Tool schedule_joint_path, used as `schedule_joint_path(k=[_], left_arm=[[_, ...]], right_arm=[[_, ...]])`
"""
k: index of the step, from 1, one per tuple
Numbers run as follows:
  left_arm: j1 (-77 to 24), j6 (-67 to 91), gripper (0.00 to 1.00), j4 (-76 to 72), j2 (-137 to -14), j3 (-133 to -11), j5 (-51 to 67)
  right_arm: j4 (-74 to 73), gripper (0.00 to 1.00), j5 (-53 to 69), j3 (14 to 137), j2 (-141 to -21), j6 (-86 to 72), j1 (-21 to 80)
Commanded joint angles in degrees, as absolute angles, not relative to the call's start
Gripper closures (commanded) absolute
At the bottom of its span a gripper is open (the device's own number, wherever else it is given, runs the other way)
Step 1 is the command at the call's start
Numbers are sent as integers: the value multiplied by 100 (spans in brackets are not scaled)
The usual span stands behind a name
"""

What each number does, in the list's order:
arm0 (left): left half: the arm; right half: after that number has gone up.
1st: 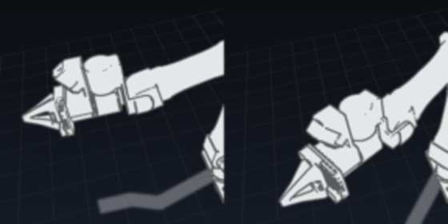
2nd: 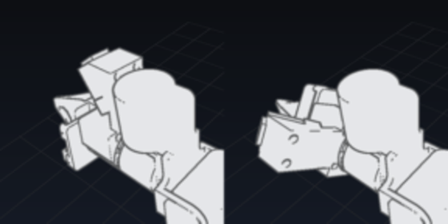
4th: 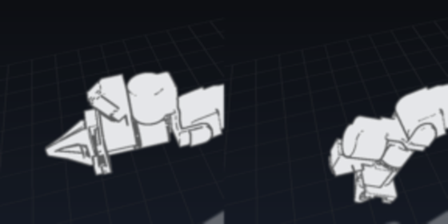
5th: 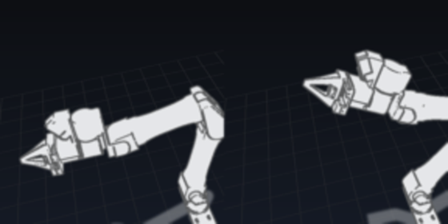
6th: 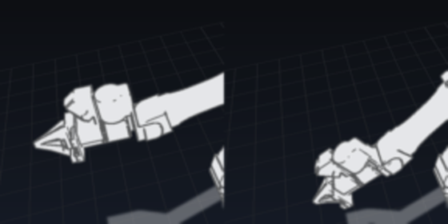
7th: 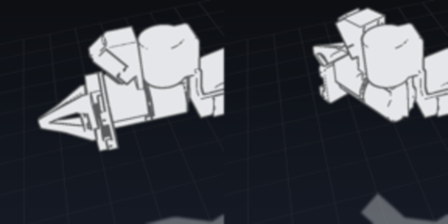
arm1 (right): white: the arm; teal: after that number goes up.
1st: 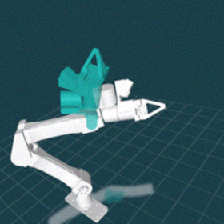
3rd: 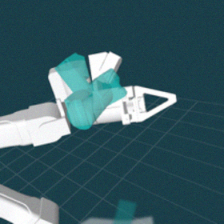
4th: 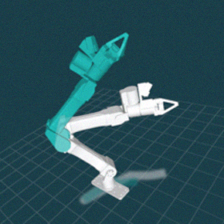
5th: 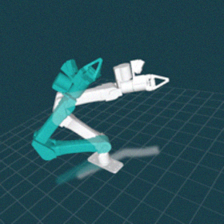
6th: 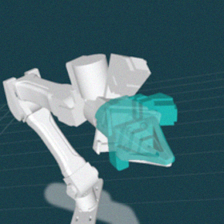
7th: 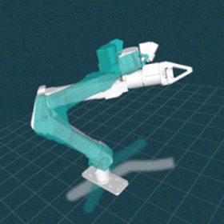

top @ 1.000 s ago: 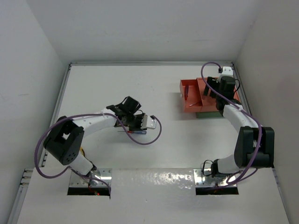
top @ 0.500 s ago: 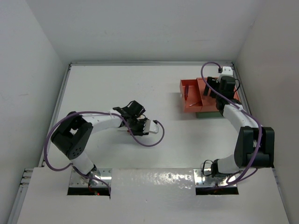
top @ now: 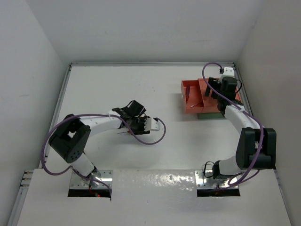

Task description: Sort the tools into containers

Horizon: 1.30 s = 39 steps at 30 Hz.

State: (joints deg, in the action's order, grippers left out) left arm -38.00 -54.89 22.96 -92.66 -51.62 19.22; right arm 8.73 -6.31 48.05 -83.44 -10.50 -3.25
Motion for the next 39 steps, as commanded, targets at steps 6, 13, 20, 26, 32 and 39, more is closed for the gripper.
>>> schedule_joint_path(k=[6,13,20,26,32,39], left_arm=[[-3823,-5081,67,2426,-9070,-5134,1811],[-3806,-4808,68,1934,-9167,-4676,1372],[-3762,-4799,69,1924,-9343,-4554,1545],[-3771,-5001,71,2372,-8694,-4482,2424],[-3666,-5001,60,2724,-8244,-5150,2558],[-3375,-5177,60,2899,-9068,-5378,2005]], right_arm=[[-659,21,-562,4500,-8675,-1028,-325],[-668,21,-589,4474,-8649,-1019,-325],[-659,21,-598,4395,-8596,-1002,-325],[-650,21,-598,4403,-8596,-1011,-325],[-633,20,-536,4395,-8640,-1037,-325],[-685,20,-606,4377,-8622,-993,-325]])
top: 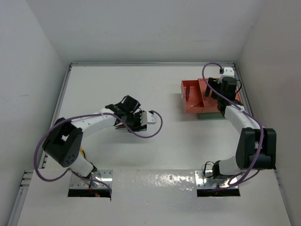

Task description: Sort the tools into containers

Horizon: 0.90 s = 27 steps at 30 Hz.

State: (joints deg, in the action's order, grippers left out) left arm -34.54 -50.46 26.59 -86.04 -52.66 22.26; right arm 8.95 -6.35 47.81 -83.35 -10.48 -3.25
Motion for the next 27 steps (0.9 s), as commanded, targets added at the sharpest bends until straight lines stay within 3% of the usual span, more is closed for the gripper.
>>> schedule_joint_path(k=[1,16,27], left_arm=[[-3366,-5194,61,2961,-9183,-5388,1952],[-3375,-5343,76,2944,-9159,-5098,2258],[-3375,-5555,72,3059,-9150,-4895,2355]], right_arm=[[-677,20,-606,4386,-8613,-984,-325],[-694,19,-633,4386,-8613,-958,-325],[-721,18,-615,4403,-8648,-967,-325]])
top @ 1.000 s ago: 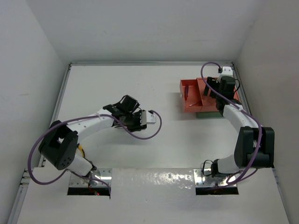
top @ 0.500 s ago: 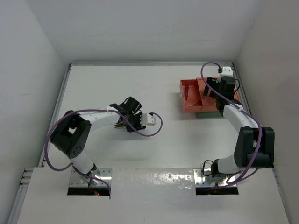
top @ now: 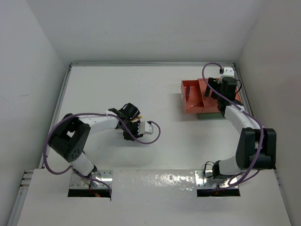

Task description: Sort the tools into containers

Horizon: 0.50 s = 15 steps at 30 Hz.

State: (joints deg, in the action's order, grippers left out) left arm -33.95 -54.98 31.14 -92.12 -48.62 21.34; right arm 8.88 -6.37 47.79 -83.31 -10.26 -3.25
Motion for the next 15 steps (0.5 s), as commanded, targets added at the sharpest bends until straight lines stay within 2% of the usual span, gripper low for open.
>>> schedule_joint_path(k=[1,8,11,15], left_arm=[[-3375,-5529,72,3093,-9045,-4983,2373],[-3585,-5624,70,3927,-8176,-5484,2909],[-3647,-5547,64,4070,-7998,-5677,3225],[-3639,-5291,57,3675,-8200,-5687,2603]], right_arm=[[-738,18,-624,4403,-8640,-958,-325],[-721,18,-606,4430,-8719,-941,-325],[-721,18,-598,4456,-8789,-967,-325],[-712,18,-589,4439,-8833,-984,-325]])
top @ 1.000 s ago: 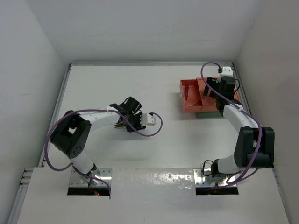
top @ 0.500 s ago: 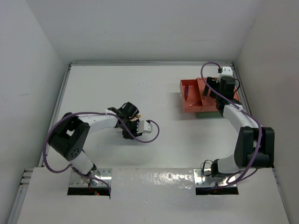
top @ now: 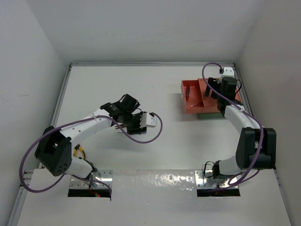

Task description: Sort the tools into containers

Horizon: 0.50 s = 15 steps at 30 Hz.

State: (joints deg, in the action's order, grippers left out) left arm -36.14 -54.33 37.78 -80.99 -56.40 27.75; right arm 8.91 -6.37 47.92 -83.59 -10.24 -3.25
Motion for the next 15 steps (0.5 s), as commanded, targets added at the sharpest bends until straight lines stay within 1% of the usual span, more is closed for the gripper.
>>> schedule_joint_path(k=[1,2,3,7,8,9,11,15], left_arm=[[-3639,-5248,55,3526,-8374,-5652,2454],[-3630,-5238,52,3490,-8498,-5651,2243],[-3621,-5238,48,3481,-8621,-5704,2180],[-3533,-5159,41,3305,-9367,-5853,2004],[-3525,-5185,41,3279,-9447,-5880,1987],[-3524,-5229,45,3252,-9535,-5880,2004],[-3524,-5273,49,3252,-9580,-5862,2127],[-3516,-5238,53,3077,-9817,-5836,1925]], right_arm=[[-729,18,-598,4438,-8824,-976,-325],[-729,18,-606,4438,-8824,-967,-325],[-747,18,-624,4438,-8824,-967,-316],[-765,18,-633,4456,-8807,-958,-325],[-756,18,-624,4447,-8807,-967,-325],[-765,18,-624,4439,-8798,-958,-325],[-756,18,-633,4421,-8789,-958,-325],[-738,18,-624,4421,-8789,-967,-325]])
